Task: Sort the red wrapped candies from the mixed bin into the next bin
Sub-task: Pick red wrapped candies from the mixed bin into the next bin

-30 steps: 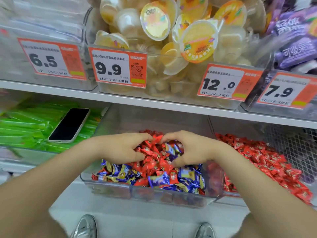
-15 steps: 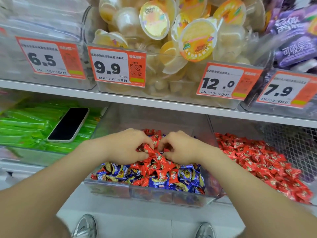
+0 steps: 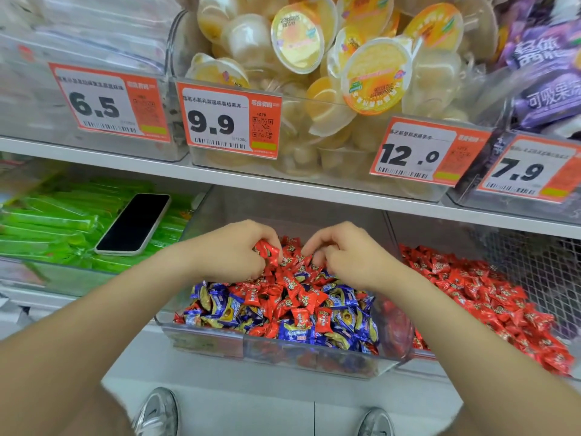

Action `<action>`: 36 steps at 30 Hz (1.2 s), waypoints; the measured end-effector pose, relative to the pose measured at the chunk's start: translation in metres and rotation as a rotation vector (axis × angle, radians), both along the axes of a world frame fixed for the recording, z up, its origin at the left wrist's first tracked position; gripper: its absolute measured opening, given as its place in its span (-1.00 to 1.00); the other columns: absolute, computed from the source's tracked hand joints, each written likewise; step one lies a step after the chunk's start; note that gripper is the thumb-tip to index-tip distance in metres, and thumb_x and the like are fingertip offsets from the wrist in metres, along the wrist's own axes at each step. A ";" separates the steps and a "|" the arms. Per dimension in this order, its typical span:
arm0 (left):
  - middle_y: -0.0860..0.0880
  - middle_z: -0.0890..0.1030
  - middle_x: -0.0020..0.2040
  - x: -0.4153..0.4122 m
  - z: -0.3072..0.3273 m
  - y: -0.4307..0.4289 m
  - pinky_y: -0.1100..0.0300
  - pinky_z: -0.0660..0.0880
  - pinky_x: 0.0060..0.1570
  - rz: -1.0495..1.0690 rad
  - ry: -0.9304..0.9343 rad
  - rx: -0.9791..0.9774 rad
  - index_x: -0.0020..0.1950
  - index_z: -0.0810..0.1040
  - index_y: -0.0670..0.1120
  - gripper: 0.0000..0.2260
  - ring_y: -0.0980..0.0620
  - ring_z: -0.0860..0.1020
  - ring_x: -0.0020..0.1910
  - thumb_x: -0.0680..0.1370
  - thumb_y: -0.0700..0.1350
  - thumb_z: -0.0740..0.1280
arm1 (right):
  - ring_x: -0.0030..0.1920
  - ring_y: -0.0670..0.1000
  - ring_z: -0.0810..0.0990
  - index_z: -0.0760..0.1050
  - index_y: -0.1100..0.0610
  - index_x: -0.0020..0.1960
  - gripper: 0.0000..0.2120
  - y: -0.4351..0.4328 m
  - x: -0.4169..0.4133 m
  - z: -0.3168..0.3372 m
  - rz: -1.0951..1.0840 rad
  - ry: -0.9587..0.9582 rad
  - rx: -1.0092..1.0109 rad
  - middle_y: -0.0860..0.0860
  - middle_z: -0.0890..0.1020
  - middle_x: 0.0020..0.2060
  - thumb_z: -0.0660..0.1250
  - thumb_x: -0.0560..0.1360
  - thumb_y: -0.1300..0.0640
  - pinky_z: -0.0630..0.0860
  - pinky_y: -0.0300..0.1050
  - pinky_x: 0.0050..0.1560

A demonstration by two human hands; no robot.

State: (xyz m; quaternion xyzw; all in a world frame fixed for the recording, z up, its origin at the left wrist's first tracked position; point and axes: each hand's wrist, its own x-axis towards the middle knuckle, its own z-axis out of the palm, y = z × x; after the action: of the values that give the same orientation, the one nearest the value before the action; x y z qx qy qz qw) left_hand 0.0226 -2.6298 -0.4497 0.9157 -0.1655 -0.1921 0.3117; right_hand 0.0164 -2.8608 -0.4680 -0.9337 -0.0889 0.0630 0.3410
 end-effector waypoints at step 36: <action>-0.02 0.38 0.24 0.011 -0.033 0.016 -0.08 0.49 0.30 -0.226 -0.127 0.398 0.42 0.38 -0.01 -0.47 -0.08 0.50 0.24 0.58 0.22 0.42 | 0.48 0.10 0.39 0.22 -0.06 0.67 -0.30 0.031 0.004 -0.047 0.444 0.050 -0.434 0.09 0.47 0.44 0.31 0.62 -0.29 0.37 0.13 0.49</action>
State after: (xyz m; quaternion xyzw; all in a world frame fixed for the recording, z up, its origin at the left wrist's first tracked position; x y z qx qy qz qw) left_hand 0.0333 -2.6137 -0.4827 0.9450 -0.2452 -0.1965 0.0907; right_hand 0.0199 -2.8296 -0.5152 -0.9407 -0.2666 0.1763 0.1134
